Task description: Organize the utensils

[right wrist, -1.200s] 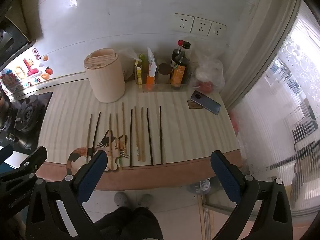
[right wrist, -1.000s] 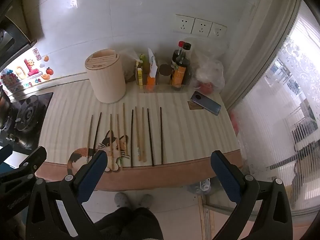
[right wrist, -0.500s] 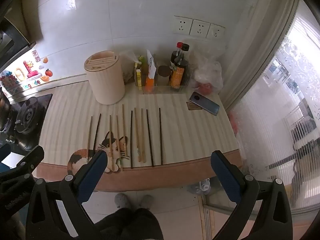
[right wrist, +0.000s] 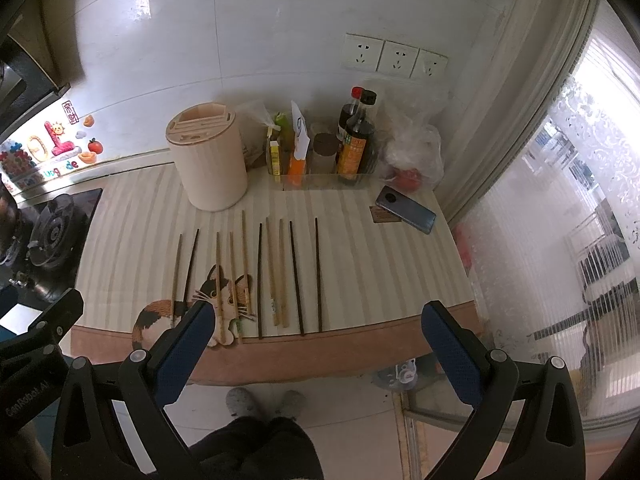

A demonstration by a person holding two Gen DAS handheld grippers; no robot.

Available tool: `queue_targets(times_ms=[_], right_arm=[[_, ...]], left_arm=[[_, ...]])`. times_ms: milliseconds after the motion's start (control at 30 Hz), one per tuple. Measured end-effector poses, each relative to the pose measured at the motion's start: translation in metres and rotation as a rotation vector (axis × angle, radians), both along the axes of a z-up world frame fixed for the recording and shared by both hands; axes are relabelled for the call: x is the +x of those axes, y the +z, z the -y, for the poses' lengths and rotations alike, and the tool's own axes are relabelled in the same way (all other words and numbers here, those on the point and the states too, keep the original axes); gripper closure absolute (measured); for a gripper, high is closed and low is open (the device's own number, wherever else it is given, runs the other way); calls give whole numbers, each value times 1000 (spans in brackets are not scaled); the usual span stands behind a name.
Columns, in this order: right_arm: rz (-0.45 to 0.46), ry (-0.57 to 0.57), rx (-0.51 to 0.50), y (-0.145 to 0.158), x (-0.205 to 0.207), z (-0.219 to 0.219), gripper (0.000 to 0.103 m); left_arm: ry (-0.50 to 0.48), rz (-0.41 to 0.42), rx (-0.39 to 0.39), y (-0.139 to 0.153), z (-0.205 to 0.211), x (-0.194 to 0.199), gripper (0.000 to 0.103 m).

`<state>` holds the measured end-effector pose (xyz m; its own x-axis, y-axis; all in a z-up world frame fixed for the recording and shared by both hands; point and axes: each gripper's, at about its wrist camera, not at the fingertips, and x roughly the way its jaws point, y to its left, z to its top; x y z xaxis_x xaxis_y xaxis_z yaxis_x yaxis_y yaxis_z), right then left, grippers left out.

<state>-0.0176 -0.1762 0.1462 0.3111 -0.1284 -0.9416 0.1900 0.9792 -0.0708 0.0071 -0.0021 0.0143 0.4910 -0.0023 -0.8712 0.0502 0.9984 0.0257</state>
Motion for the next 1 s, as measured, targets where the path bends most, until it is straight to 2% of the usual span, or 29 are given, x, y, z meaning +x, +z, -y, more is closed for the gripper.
queue_targets(times_ms=[1000], right_arm=[[23, -4, -12, 7, -2, 0, 0]], left_arm=[[0, 4, -8, 3, 0, 3, 0]])
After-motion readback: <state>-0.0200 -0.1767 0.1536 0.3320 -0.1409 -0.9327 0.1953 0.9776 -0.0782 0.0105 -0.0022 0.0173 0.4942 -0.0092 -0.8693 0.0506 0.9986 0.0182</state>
